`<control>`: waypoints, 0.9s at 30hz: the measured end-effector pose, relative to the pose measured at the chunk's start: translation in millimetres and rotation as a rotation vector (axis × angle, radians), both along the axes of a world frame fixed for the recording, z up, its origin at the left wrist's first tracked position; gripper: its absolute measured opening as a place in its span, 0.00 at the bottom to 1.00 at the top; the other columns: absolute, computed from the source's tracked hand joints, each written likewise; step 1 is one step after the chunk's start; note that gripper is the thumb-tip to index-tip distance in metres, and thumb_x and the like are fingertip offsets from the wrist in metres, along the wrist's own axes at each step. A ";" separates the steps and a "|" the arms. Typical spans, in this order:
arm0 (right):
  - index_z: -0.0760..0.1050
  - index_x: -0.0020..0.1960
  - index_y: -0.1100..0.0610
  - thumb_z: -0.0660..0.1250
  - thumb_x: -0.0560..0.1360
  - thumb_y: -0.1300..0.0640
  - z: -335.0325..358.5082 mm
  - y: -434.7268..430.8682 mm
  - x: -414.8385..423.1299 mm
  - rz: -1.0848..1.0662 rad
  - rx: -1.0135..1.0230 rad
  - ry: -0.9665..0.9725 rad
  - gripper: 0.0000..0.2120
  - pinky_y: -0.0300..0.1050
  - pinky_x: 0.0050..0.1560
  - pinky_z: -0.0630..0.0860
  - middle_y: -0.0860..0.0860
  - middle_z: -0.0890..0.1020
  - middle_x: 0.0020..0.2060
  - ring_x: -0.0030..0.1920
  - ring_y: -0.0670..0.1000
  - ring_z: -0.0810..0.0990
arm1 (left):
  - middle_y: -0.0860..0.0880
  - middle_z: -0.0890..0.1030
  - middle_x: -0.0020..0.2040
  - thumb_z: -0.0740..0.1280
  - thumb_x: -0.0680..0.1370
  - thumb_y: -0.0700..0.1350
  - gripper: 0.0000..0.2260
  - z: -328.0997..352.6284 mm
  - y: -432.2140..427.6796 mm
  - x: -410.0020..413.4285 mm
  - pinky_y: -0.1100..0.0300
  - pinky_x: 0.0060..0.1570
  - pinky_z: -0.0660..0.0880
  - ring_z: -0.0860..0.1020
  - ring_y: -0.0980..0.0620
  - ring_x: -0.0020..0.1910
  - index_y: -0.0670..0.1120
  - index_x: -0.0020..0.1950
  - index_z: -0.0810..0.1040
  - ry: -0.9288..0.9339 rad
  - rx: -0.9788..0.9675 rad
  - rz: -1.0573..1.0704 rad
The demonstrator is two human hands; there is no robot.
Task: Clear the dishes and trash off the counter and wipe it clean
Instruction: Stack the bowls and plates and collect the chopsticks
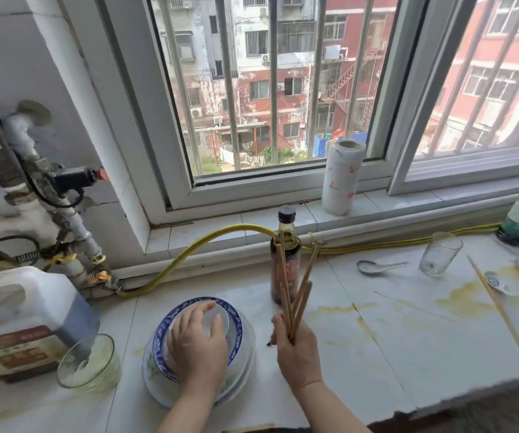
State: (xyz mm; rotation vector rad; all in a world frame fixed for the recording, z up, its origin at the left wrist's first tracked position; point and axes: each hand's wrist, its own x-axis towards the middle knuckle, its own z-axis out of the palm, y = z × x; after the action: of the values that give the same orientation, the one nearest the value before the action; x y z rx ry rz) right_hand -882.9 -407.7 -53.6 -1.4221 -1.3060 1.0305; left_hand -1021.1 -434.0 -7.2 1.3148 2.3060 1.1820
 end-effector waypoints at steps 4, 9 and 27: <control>0.69 0.34 0.54 0.65 0.78 0.56 25.4 -1.7 28.8 -0.044 0.087 0.083 0.14 0.39 0.31 0.64 0.44 0.69 0.24 0.28 0.44 0.65 | 0.51 0.75 0.55 0.62 0.79 0.40 0.08 11.9 8.9 38.5 0.52 0.62 0.67 0.71 0.48 0.61 0.51 0.55 0.76 -0.327 0.068 -0.036; 0.67 0.30 0.52 0.66 0.77 0.51 39.7 2.3 100.8 -0.185 -0.022 0.197 0.18 0.45 0.34 0.69 0.45 0.70 0.25 0.29 0.48 0.70 | 0.46 0.78 0.50 0.62 0.80 0.40 0.05 20.3 23.2 109.8 0.56 0.49 0.70 0.75 0.49 0.49 0.46 0.53 0.76 -0.629 0.078 -0.074; 0.75 0.43 0.51 0.60 0.79 0.49 28.6 45.2 400.4 -0.406 -0.193 -0.018 0.10 0.50 0.39 0.74 0.49 0.76 0.33 0.35 0.53 0.75 | 0.47 0.78 0.45 0.62 0.80 0.40 0.04 4.0 67.7 370.5 0.53 0.49 0.72 0.75 0.49 0.44 0.45 0.52 0.76 -0.845 -0.229 -0.149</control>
State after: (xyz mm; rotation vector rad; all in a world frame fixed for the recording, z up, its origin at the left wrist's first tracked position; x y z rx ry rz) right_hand -482.5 -362.5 -24.9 -1.7570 -0.8932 0.8840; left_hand -650.5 -366.3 -3.2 0.6858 1.6300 1.0907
